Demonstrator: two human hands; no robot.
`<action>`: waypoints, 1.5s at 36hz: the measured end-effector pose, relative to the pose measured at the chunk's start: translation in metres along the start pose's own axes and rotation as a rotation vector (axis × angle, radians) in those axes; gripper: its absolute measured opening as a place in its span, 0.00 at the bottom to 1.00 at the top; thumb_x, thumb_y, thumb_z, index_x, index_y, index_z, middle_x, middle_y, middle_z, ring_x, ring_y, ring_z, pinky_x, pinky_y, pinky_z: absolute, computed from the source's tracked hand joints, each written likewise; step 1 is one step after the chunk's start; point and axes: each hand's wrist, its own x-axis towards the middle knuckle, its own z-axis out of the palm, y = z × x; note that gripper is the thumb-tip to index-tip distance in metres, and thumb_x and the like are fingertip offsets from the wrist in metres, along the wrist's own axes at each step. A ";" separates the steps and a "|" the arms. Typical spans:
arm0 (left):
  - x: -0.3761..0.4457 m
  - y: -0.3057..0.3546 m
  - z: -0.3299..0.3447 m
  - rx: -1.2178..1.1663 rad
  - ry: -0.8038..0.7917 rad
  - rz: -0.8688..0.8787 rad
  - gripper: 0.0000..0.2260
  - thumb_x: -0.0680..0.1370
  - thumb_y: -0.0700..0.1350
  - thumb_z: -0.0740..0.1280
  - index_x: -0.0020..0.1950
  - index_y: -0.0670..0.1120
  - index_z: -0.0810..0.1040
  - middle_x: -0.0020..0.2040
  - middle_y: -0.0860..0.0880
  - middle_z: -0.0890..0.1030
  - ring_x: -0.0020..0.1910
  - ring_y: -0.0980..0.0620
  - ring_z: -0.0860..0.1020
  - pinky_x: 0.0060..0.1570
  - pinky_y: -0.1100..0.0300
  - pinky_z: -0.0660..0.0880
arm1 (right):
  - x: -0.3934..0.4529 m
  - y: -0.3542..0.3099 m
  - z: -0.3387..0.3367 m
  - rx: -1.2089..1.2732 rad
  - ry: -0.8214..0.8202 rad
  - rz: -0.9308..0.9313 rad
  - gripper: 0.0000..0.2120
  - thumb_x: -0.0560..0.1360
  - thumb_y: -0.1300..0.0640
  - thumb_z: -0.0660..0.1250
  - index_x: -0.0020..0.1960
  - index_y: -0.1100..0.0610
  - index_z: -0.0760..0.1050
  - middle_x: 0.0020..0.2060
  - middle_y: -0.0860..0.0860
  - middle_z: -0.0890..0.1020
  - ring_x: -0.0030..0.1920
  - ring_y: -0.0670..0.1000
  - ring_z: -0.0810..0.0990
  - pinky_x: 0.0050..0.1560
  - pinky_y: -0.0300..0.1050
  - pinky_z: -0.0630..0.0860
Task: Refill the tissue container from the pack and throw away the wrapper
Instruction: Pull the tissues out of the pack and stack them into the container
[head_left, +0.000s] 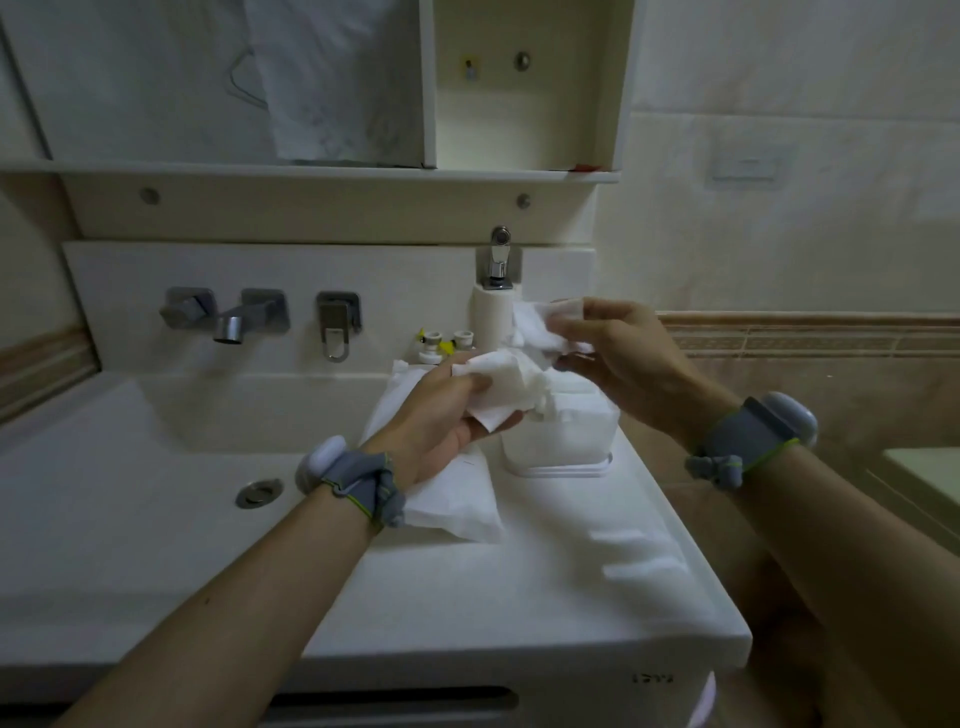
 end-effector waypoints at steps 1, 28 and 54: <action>0.000 0.001 -0.001 -0.009 0.001 0.008 0.16 0.81 0.32 0.58 0.66 0.44 0.74 0.62 0.41 0.75 0.57 0.40 0.78 0.46 0.45 0.81 | -0.001 0.000 0.000 -0.038 -0.032 0.010 0.09 0.77 0.67 0.65 0.55 0.67 0.79 0.50 0.62 0.82 0.47 0.57 0.80 0.54 0.50 0.77; -0.001 -0.005 0.007 0.231 0.036 0.191 0.11 0.77 0.44 0.70 0.57 0.42 0.79 0.56 0.44 0.81 0.47 0.48 0.83 0.40 0.60 0.81 | 0.005 0.013 0.012 -0.146 0.236 -0.041 0.07 0.74 0.63 0.70 0.43 0.51 0.81 0.47 0.54 0.85 0.54 0.58 0.82 0.58 0.55 0.78; -0.001 -0.001 0.008 -0.069 -0.106 -0.049 0.31 0.80 0.65 0.48 0.66 0.44 0.75 0.59 0.41 0.82 0.55 0.44 0.82 0.44 0.50 0.81 | 0.003 0.026 0.022 -0.475 0.098 -0.192 0.07 0.71 0.56 0.75 0.49 0.51 0.83 0.42 0.47 0.85 0.44 0.44 0.83 0.44 0.38 0.80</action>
